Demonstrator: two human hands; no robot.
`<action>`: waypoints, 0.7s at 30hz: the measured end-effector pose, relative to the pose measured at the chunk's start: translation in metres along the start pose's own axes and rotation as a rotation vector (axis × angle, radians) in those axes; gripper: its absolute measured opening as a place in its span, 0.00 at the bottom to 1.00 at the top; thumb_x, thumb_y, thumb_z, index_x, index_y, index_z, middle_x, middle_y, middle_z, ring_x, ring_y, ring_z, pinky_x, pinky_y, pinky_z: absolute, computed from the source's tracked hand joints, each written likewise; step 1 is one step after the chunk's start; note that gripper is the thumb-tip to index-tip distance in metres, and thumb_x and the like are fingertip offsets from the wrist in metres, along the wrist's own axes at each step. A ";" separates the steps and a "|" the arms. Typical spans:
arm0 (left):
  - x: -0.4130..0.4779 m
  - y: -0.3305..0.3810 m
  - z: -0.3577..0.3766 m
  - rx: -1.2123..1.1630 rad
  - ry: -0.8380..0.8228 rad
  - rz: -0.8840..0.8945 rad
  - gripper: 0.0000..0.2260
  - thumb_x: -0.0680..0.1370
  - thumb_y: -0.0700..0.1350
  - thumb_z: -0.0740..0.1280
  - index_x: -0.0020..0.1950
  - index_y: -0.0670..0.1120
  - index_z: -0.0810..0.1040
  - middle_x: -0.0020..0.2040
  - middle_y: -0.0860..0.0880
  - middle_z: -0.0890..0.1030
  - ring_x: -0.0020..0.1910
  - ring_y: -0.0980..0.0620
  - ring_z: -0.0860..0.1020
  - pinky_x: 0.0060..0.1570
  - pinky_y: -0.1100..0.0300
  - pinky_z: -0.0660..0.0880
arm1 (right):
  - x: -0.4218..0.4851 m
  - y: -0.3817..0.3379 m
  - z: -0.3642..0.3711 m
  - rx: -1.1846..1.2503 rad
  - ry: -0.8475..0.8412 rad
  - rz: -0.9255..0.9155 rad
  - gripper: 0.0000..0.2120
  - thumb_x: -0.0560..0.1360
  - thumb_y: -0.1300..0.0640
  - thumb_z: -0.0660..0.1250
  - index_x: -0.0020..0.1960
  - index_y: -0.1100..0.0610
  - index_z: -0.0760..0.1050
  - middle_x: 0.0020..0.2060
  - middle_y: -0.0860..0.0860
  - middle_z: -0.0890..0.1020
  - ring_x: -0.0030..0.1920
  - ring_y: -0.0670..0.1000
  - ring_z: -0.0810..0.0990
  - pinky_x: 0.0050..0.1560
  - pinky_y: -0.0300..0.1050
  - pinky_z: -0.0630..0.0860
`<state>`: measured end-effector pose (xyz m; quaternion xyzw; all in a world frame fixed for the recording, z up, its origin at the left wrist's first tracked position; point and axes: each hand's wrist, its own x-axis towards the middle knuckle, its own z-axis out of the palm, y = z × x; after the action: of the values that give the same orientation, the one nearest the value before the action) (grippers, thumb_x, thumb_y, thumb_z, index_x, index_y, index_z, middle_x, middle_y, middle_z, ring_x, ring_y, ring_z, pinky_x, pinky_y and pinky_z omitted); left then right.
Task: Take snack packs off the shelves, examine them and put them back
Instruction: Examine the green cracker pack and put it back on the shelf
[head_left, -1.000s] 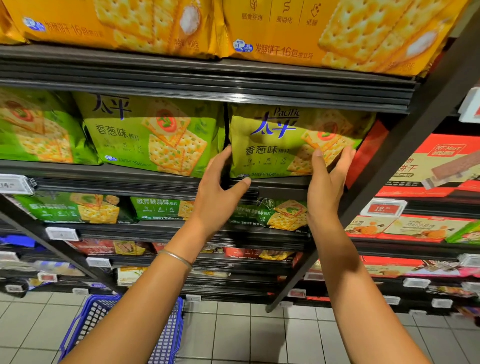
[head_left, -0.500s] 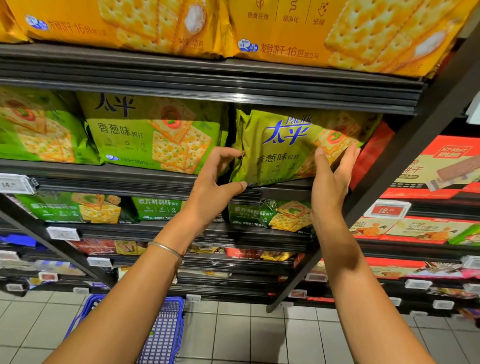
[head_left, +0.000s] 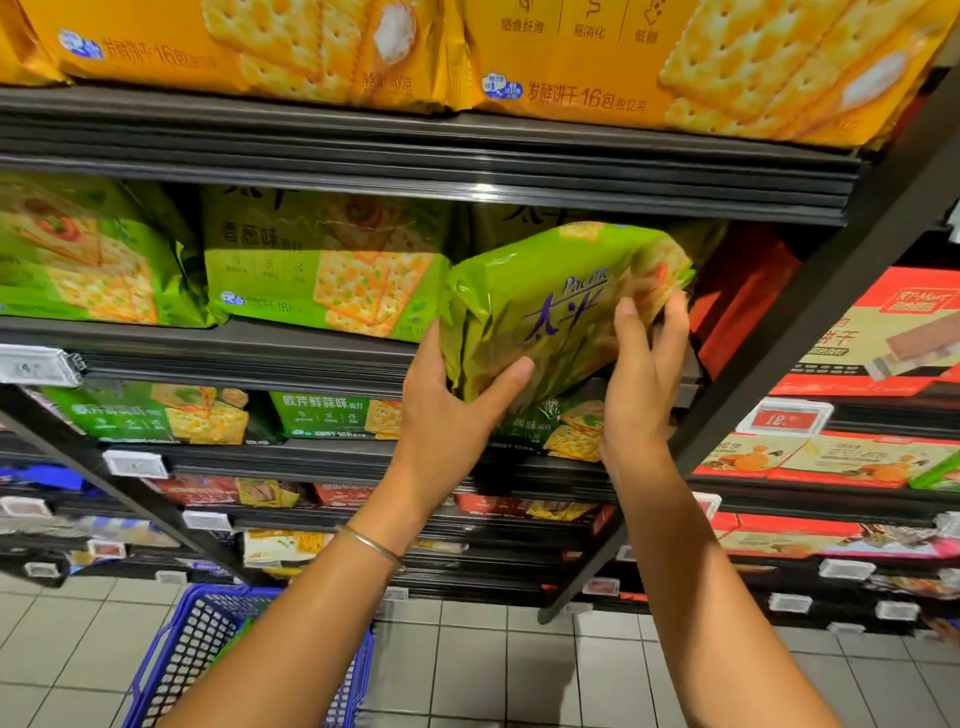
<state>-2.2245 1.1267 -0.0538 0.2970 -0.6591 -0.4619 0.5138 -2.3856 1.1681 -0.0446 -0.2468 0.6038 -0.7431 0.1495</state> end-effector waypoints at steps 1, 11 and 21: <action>0.000 0.002 -0.003 -0.048 0.025 -0.008 0.22 0.74 0.55 0.77 0.67 0.59 0.76 0.61 0.60 0.84 0.61 0.58 0.83 0.59 0.65 0.78 | -0.002 0.000 0.000 0.000 0.023 -0.003 0.36 0.76 0.42 0.65 0.81 0.50 0.62 0.79 0.48 0.65 0.77 0.44 0.65 0.78 0.47 0.64; -0.029 -0.008 -0.070 -0.495 0.172 -0.462 0.20 0.74 0.47 0.73 0.66 0.46 0.81 0.57 0.43 0.87 0.54 0.44 0.87 0.48 0.49 0.84 | 0.012 -0.011 -0.054 -0.063 -0.376 0.027 0.19 0.74 0.39 0.69 0.61 0.46 0.83 0.52 0.40 0.87 0.53 0.38 0.84 0.50 0.34 0.79; -0.063 -0.005 -0.098 -0.452 0.156 -0.754 0.21 0.79 0.66 0.61 0.57 0.57 0.88 0.59 0.45 0.87 0.56 0.45 0.87 0.43 0.48 0.85 | -0.009 0.017 -0.059 0.213 -0.666 0.458 0.44 0.66 0.32 0.77 0.72 0.57 0.75 0.68 0.60 0.80 0.70 0.63 0.77 0.72 0.70 0.70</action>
<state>-2.1128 1.1491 -0.0796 0.4308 -0.3465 -0.7257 0.4094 -2.4117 1.2178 -0.0720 -0.3164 0.4815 -0.6284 0.5227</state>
